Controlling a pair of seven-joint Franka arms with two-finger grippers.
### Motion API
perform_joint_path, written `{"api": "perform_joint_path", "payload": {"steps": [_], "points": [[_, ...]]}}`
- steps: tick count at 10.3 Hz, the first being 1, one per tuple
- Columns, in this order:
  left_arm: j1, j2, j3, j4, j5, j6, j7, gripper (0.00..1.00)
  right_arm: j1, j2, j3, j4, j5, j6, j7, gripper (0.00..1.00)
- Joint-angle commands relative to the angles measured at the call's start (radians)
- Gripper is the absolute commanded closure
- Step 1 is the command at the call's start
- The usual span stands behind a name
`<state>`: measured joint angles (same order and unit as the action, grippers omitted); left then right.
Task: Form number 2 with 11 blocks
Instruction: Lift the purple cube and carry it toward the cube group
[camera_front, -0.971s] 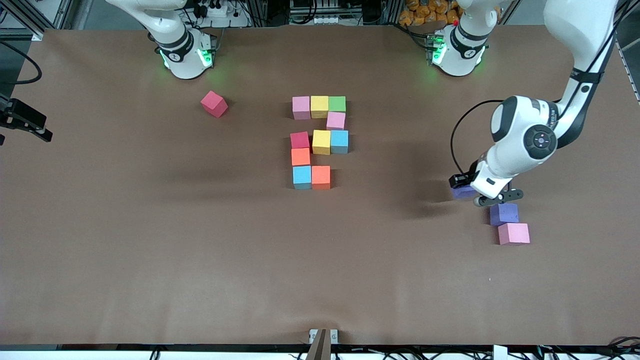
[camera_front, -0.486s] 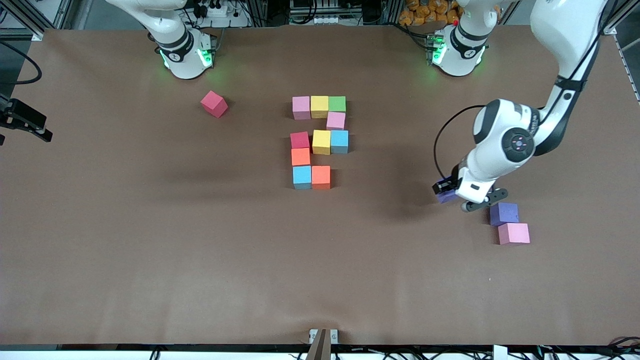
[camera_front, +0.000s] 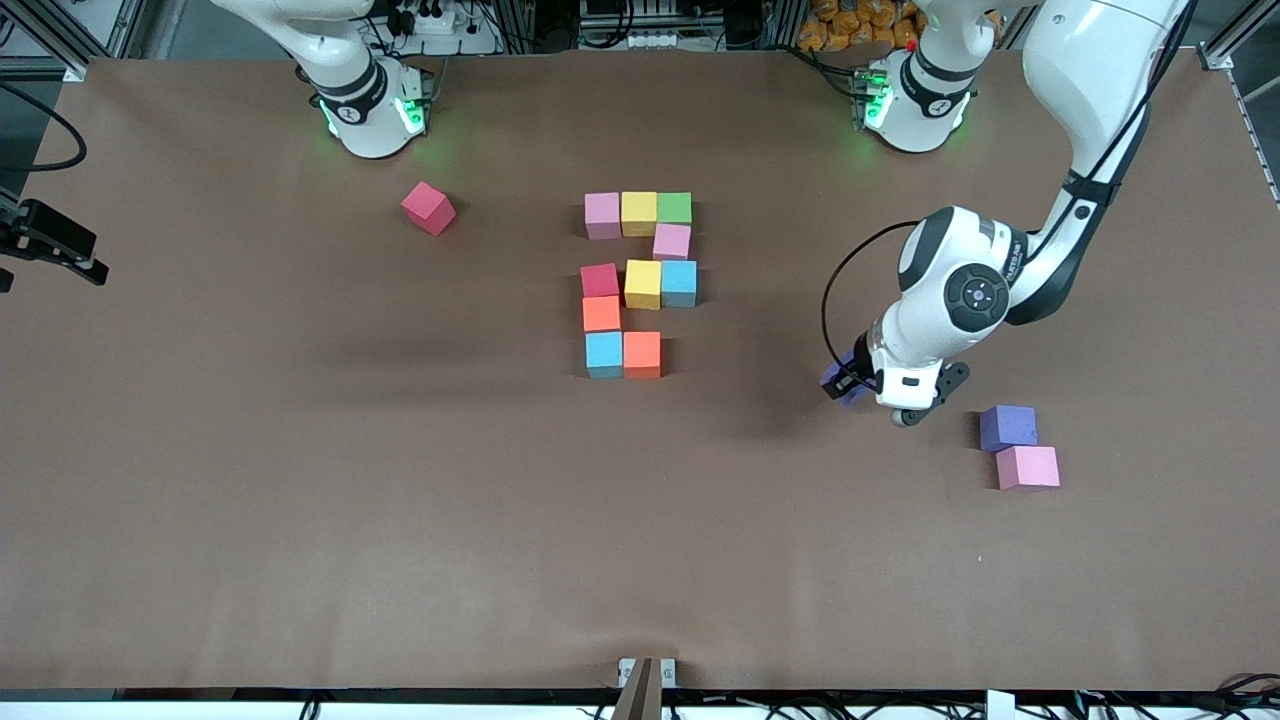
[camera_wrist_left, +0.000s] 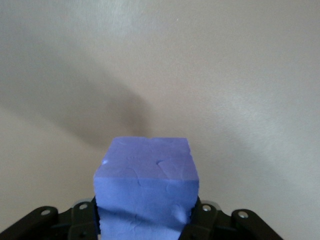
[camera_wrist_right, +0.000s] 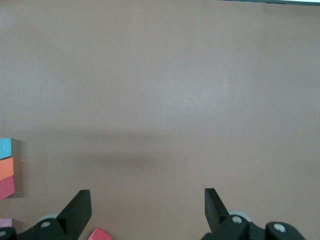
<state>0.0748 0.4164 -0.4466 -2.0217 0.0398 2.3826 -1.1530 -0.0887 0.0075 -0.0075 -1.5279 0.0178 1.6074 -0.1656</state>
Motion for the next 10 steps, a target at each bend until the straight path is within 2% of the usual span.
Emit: {"api": "perform_joint_path", "payload": {"steps": [1, 5, 8, 10], "points": [[-0.033, 0.015, 0.002, 0.030, -0.034, 0.026, -0.161, 0.59, -0.011, 0.002, 0.008, 0.006, 0.013, -0.009, 0.008, 0.00], [-0.102, 0.070, 0.002, 0.084, -0.037, 0.079, -0.469, 0.59, -0.009, 0.002, 0.008, 0.006, 0.013, -0.012, 0.008, 0.00], [-0.153, 0.111, 0.003, 0.072, -0.035, 0.185, -0.696, 0.58, -0.011, 0.002, 0.008, 0.006, 0.011, -0.014, 0.008, 0.00], [-0.179, 0.114, 0.003, 0.072, -0.032, 0.197, -0.859, 0.58, -0.011, 0.002, 0.006, 0.006, 0.011, -0.014, 0.008, 0.00]]}}
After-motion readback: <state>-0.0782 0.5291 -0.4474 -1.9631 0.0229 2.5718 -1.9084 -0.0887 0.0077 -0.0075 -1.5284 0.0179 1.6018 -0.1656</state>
